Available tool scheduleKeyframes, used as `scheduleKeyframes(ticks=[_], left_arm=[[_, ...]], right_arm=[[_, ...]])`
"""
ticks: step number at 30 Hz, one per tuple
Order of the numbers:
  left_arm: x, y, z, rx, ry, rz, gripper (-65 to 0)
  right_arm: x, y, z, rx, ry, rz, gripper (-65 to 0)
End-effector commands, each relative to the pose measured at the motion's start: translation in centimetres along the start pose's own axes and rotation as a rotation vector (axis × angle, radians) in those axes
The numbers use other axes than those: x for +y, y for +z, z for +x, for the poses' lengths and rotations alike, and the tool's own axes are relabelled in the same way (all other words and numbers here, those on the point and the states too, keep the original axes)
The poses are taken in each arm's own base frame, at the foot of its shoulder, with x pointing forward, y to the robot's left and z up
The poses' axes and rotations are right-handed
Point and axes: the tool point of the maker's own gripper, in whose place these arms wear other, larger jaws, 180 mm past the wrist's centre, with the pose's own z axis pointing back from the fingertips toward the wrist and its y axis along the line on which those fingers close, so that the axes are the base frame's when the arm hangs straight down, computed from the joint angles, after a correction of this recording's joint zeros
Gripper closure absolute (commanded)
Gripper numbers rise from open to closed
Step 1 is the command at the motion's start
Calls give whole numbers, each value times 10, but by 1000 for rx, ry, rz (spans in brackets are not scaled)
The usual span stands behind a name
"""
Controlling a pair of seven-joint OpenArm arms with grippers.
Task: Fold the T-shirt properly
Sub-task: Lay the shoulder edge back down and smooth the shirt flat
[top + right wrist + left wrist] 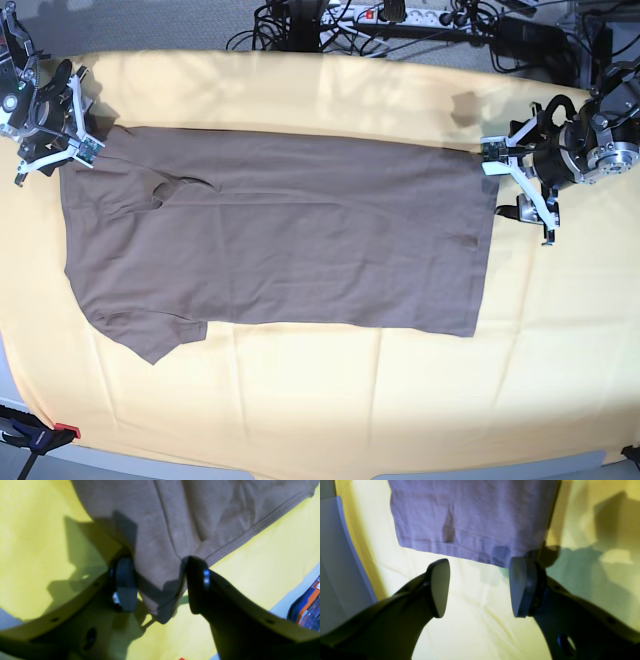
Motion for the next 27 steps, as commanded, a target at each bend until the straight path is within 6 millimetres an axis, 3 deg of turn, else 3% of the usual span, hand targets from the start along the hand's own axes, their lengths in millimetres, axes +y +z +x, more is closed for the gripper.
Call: scheduleKeyframes(ticks=[1,5,10,14,16,21,27], left_arm=[[10,6,-2,3,-6,25,-375],[7,6,0,-10,6,10,-375],[0,6,0,-8,-10,-28,-371],[-23,8,-3,0,-78,-153,-289],[-28,8,-7,8,-87,-184,-282],[-30,2,-18,-1,-56,-193,-389],[-31,-14,-17,-36,-49,-176,-392]], right_arm=[[-8,2,-8,36,17,-22,-217],[-8,3,-8,36,16,-24,0],[-14,3,-8,38,-13,-55,0],[-15,3,-8,37,-17,-61,0],[-15,3,-8,37,-17,-60,0],[-15,3,-8,37,-18,-60,0],[-14,3,-8,34,-21,-58,0]])
